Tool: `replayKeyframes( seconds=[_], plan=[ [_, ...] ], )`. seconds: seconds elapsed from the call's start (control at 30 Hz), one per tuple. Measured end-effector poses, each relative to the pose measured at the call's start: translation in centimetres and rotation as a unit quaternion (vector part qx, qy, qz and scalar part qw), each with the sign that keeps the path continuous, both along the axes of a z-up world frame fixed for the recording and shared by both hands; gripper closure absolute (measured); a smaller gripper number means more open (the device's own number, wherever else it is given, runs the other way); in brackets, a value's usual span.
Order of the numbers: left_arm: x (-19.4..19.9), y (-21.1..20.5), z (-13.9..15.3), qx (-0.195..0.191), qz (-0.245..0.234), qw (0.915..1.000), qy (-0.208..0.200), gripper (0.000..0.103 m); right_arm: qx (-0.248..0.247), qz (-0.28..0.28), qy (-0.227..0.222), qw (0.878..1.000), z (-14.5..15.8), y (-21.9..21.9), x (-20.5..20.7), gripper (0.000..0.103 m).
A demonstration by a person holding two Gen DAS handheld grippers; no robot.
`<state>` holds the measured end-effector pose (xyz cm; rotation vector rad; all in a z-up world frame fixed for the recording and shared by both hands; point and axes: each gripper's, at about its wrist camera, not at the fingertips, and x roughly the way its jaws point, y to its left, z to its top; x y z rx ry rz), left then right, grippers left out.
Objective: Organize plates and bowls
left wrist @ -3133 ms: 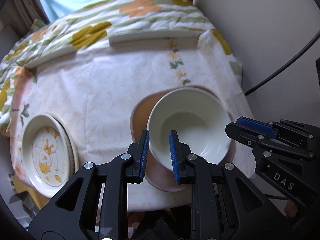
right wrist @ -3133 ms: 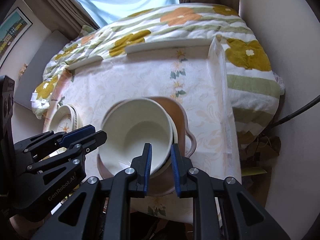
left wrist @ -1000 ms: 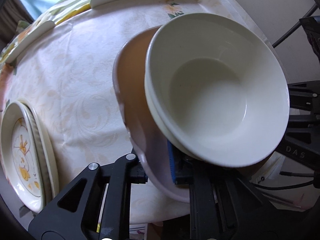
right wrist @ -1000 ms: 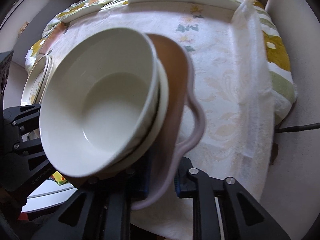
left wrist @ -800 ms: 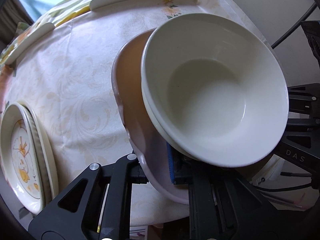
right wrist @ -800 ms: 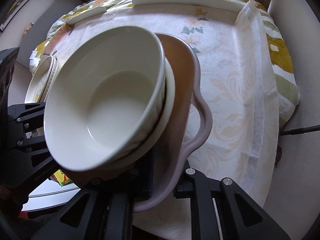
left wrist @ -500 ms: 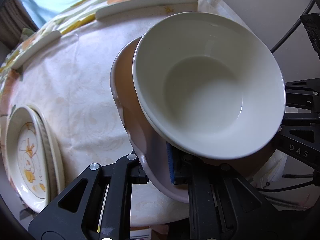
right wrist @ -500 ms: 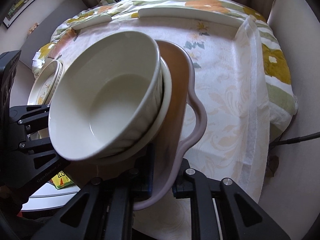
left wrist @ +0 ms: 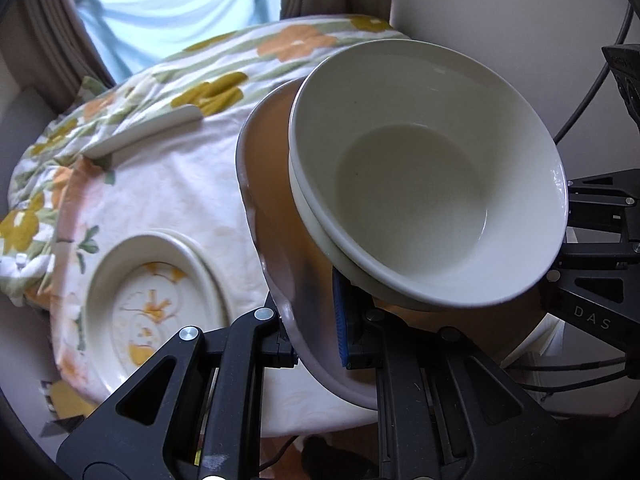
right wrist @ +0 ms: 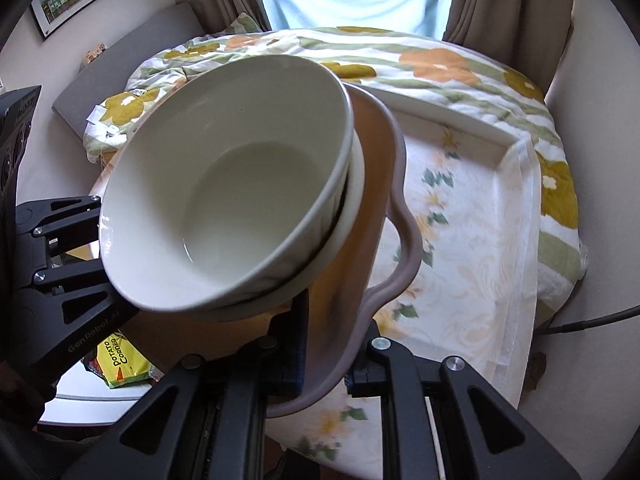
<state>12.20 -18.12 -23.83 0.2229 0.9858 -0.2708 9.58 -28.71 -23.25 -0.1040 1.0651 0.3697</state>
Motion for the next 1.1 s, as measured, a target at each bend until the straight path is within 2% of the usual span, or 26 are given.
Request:
replayKeyframes(
  seconds=[0.17,0.33,0.47,0.67,0.87,1.1],
  plan=[
    [-0.4,4.7,2.1,0.001,-0.008,0.9999,-0.008,0.092,0.001,-0.008,-0.008,1.000,1.9,4.4,-0.4,0.090],
    [-1.0,10.4,2.6,0.014,-0.015,0.9998,-0.005,0.092,0.012,-0.016,-0.004,1.000,1.8,8.9,-0.6,0.090],
    [-0.7,14.9,1.6,0.024,-0.023,0.9994,0.005,0.092,0.020,-0.021,0.005,1.000,1.0,13.0,-0.4,0.090],
    [-0.1,19.3,-1.0,0.031,-0.035,0.9986,0.022,0.092,0.022,-0.028,0.020,0.999,-1.2,17.6,-0.1,0.090],
    [1.0,21.8,-3.9,0.029,-0.045,0.9979,0.037,0.092,0.012,-0.033,0.030,0.999,-3.4,19.7,0.2,0.090],
    [1.5,22.4,-5.6,0.023,-0.053,0.9974,0.043,0.092,0.001,-0.041,0.028,0.999,-4.6,20.7,0.5,0.090]
  ],
)
